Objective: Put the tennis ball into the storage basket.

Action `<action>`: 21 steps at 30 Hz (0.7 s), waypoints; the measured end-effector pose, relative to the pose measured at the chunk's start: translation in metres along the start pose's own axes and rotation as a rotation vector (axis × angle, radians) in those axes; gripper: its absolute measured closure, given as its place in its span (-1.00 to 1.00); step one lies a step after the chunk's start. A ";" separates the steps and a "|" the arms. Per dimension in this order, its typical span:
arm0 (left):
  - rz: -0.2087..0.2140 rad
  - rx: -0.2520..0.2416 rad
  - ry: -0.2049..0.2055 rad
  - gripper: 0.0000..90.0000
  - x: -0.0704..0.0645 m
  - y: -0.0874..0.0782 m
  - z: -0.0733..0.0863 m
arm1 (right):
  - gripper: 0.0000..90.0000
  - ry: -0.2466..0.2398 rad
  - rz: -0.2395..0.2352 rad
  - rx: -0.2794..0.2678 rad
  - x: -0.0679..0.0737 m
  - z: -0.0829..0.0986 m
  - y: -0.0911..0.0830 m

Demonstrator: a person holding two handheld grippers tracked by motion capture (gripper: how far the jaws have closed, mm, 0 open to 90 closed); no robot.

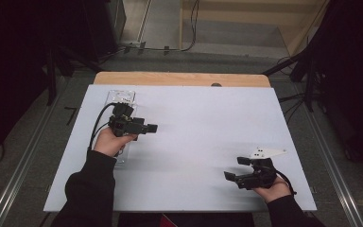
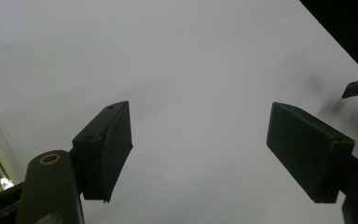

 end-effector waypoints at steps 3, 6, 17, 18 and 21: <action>0.001 0.004 0.012 -0.49 -0.004 0.002 0.002 | -0.70 0.000 -0.001 0.000 0.000 0.000 0.000; 0.022 0.001 0.016 -0.49 -0.008 0.003 0.003 | -0.70 0.001 -0.001 -0.001 0.000 0.000 0.000; 0.029 0.002 0.035 -0.49 -0.014 0.005 0.015 | -0.70 0.005 -0.001 0.001 0.000 0.000 0.000; 0.029 0.002 0.039 -0.49 -0.014 0.006 0.016 | -0.70 0.005 0.000 0.000 0.000 0.000 -0.001; 0.030 0.008 0.047 -0.49 -0.016 0.006 0.019 | -0.70 0.004 -0.001 0.000 0.000 0.000 -0.001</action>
Point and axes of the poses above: each handheld gripper's, and its own axes: y roughly forward along the jaws, z roughly out of its underside, x roughly to its left, the point moved 9 cm from there along y, roughly forward along the jaws, and after that the axes turned 12 degrees about z, right-handed, at the moved point
